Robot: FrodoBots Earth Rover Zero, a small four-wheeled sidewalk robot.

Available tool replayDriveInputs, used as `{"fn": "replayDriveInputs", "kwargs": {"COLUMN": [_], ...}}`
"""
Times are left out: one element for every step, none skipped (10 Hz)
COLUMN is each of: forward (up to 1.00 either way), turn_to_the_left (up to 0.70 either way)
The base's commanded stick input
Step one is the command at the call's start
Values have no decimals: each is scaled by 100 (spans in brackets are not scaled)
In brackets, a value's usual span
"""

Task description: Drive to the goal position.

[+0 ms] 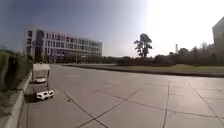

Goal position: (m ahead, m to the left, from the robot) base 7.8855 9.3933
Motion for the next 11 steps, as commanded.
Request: {"fn": "replayDriveInputs", "kwargs": {"forward": [0,0,0,19,70,70,70,70,70,70,70], "turn_to_the_left": [0,0,0,0,0,0,0,0,0,0,0]}}
